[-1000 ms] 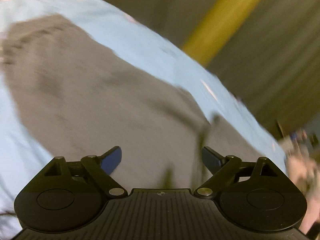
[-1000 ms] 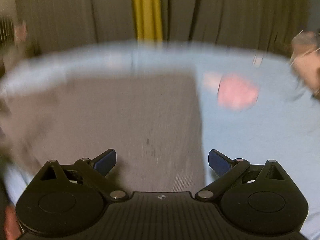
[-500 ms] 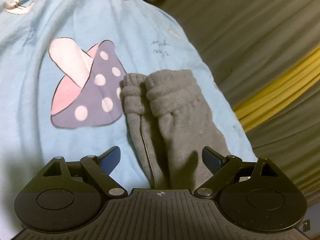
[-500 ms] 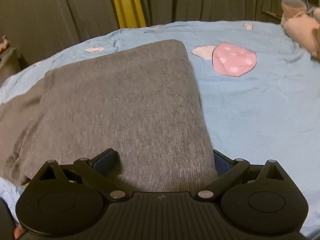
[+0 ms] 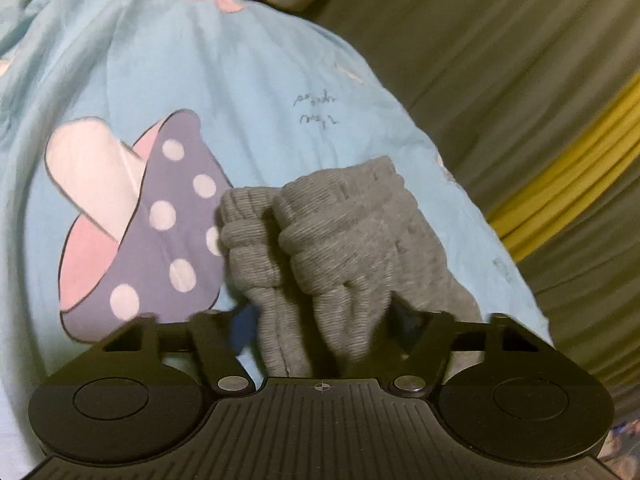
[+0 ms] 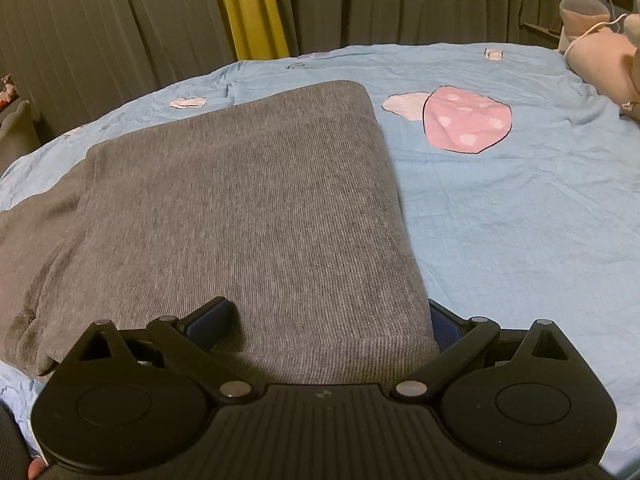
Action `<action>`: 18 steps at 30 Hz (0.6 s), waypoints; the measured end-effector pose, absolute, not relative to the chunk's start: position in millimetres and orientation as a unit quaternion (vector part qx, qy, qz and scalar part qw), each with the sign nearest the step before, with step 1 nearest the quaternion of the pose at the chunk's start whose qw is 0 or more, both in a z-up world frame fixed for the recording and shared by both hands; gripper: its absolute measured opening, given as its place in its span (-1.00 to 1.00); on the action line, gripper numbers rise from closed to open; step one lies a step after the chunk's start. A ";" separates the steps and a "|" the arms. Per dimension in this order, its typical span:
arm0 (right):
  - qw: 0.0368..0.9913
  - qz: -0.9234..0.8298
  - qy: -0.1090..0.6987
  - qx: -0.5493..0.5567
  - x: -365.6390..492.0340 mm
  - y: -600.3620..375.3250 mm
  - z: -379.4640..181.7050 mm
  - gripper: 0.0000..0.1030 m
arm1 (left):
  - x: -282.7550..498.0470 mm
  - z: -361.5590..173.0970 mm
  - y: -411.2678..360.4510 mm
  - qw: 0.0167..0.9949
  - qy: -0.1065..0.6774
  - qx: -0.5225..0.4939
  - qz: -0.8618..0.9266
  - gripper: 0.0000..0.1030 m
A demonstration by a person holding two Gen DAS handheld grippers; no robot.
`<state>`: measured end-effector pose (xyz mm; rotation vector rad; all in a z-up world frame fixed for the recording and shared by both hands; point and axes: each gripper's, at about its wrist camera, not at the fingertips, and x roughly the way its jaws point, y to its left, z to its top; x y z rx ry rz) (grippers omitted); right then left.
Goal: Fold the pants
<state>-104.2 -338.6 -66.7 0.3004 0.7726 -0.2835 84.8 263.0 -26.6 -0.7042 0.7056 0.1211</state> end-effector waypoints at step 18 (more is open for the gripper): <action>0.907 -0.143 0.355 0.176 -113.2 -349.4 -58.8 0.92 | 63.1 69.0 178.1 0.956 0.229 -0.179 0.026 -0.58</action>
